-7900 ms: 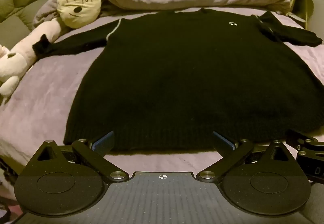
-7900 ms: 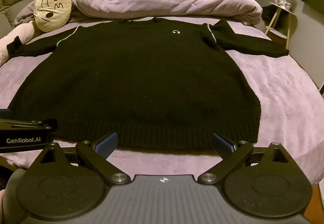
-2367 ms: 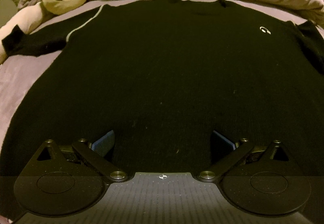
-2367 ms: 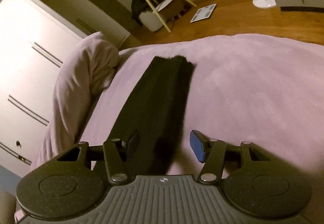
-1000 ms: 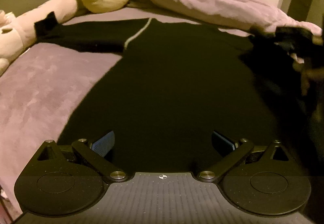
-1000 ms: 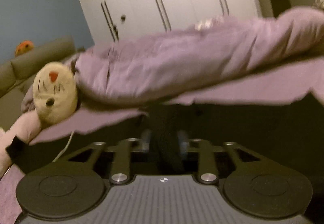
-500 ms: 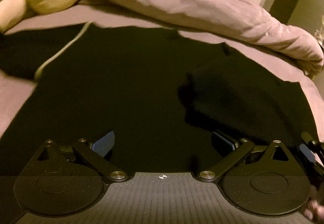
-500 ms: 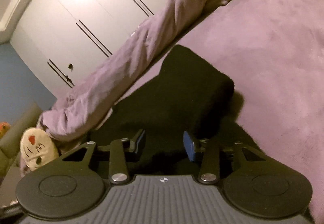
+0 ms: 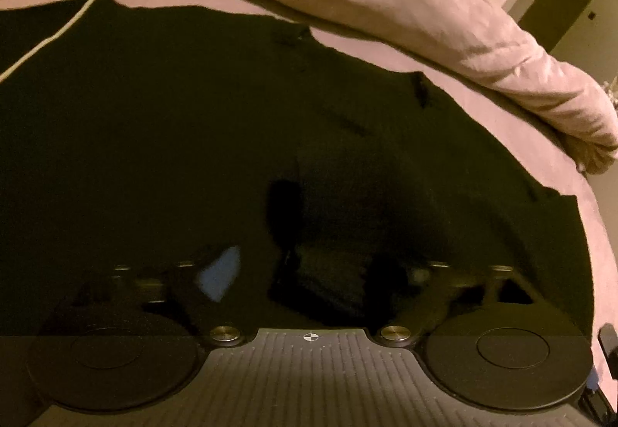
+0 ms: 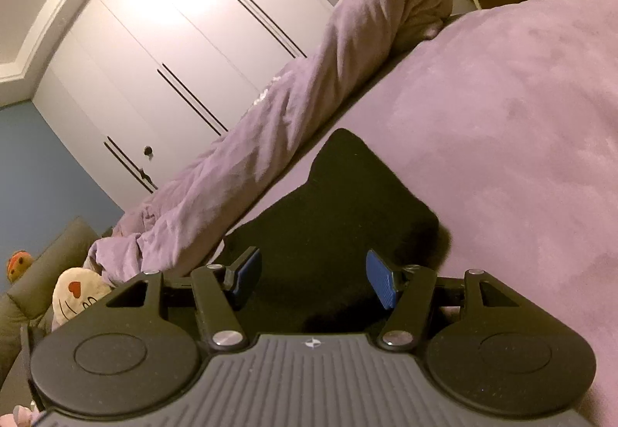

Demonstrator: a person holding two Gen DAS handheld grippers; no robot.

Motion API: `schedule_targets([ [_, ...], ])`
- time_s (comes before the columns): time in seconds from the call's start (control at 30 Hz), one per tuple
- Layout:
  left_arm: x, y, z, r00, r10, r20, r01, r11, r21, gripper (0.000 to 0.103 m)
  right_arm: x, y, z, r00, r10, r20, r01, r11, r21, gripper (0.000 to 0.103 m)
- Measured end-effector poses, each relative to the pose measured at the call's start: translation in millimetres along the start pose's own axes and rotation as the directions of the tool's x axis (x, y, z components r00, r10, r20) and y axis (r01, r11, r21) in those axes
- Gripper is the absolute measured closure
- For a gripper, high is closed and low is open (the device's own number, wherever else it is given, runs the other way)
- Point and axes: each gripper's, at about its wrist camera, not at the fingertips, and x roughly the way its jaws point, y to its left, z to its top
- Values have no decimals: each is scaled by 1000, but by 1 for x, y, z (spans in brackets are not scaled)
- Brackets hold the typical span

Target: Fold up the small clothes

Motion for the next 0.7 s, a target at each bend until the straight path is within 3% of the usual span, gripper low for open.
schedule_targets([
  [0.03, -1, 0, 0, 1000, -8, 0, 8, 1000, 8, 45, 1, 0, -3, 1000, 8, 8, -8, 1000, 9, 43],
  [0.1, -1, -3, 5, 999, -32, -14, 32, 999, 8, 58, -4, -4, -6, 1000, 15, 18, -16, 1000, 17, 42],
  [0.2, -7, -7, 10, 1000, 5, 6, -5, 999, 38, 92, -5, -2, -9, 1000, 12, 23, -12, 1000, -3, 41],
  [0.37, -35, 5, 27, 995, -41, 95, 41, 999, -7, 96, -7, 5, -8, 1000, 27, 15, -27, 1000, -9, 34],
  [0.47, -53, 9, 38, 988, -37, 151, 35, 999, 11, 97, -9, 5, -11, 999, 33, 11, -33, 999, 0, 33],
  [0.6, -63, 9, 42, 964, 123, 235, -148, 985, 90, 97, -11, 1, -15, 1000, 3, 6, -3, 1000, -2, 32],
  [0.67, -57, 13, 40, 956, 188, 226, -218, 969, 120, 96, -12, -3, -17, 1000, -3, 7, 3, 1000, 4, 32],
  [0.7, -53, 14, 37, 954, 207, 216, -240, 961, 136, 89, -11, -4, -18, 1000, -5, 7, 5, 1000, 2, 31],
])
